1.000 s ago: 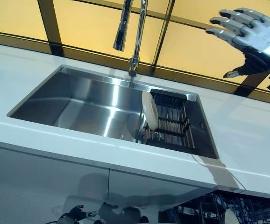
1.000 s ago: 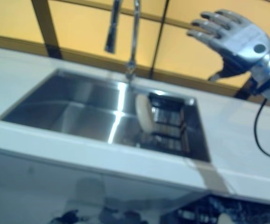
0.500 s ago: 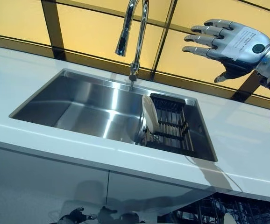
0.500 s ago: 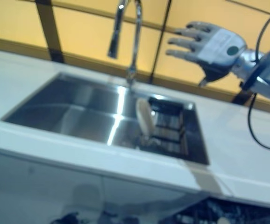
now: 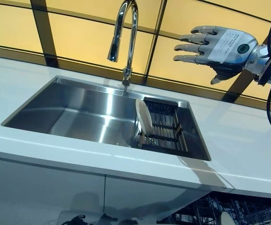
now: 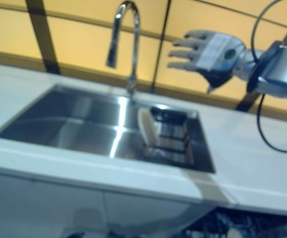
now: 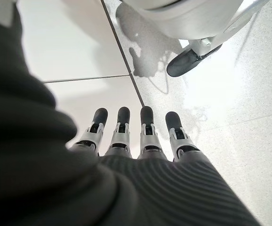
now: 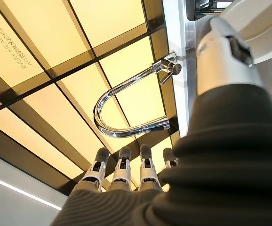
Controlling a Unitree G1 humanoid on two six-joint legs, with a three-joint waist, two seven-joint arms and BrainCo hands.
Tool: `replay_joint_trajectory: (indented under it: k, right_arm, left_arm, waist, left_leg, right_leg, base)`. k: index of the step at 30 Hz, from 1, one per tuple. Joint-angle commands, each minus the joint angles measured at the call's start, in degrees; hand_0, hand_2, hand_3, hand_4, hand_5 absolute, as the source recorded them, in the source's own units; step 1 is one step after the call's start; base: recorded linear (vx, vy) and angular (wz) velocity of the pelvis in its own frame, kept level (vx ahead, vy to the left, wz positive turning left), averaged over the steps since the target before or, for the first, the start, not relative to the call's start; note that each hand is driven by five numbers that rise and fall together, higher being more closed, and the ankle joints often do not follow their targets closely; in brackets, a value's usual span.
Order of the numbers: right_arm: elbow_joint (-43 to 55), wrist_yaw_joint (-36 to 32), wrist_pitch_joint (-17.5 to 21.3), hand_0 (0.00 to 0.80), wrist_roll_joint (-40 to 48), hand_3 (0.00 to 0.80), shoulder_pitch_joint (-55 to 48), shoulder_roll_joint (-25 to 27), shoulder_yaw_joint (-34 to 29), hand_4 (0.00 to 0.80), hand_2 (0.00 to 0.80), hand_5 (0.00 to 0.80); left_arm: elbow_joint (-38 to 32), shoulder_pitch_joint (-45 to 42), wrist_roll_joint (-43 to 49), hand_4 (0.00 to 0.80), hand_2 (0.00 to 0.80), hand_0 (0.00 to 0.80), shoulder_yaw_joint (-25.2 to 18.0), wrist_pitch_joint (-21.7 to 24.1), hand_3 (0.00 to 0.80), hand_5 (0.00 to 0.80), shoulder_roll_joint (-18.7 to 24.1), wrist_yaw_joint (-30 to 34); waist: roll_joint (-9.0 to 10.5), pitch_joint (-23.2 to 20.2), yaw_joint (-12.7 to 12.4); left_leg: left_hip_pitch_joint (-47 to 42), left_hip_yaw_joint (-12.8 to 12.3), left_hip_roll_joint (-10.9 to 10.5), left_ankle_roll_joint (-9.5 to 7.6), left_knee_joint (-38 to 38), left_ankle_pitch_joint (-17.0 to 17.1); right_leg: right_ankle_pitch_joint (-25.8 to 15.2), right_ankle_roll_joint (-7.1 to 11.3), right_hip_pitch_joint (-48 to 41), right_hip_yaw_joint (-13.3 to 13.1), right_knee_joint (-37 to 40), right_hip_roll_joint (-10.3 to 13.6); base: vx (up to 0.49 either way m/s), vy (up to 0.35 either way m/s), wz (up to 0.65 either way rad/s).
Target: Take plates into dishwasher
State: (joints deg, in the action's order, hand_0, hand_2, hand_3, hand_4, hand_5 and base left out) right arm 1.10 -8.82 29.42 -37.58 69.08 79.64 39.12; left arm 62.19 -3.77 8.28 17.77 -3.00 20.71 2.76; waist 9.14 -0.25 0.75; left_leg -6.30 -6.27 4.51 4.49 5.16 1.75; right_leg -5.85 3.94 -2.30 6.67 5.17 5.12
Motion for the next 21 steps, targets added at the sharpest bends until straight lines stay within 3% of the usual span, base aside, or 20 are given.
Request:
replay_joint_trajectory:
  k: [1, 21]
  right_arm:
    - [-2.9, -1.4, 0.0, 0.0, 1.7, 0.0, 10.3, 1.3, 4.3, 0.0, 0.0, 0.0]
    - [-1.0, -2.5, -2.1, 0.0, -5.1, 0.0, 17.9, -2.5, 8.8, 0.0, 0.0, 0.0]
  left_arm:
    - [-0.3, 2.2, 2.9, 0.0, 0.0, 0.0, 2.6, 1.4, 0.0, 0.0, 0.1, 0.3]
    - [0.0, 2.1, 2.6, 0.0, 0.0, 0.0, 4.3, 1.8, 0.0, 0.0, -0.6, 0.0]
  waist:
    - [-0.29, 1.6, -0.9]
    - [-1.03, 0.9, -2.2]
  left_leg:
    - [-0.2, -3.2, 1.0, -0.2, -0.2, -2.0]
    - [-0.4, -2.4, 0.6, -0.04, -0.2, -2.1]
  right_leg:
    - [2.0, 3.08, -1.9, 0.9, -0.2, -0.6]
    - [3.0, 2.75, -3.1, 2.4, -0.2, -0.3]
  base:
    - [0.0, 0.0, 0.0]
    - [0.0, 0.002, 0.0]
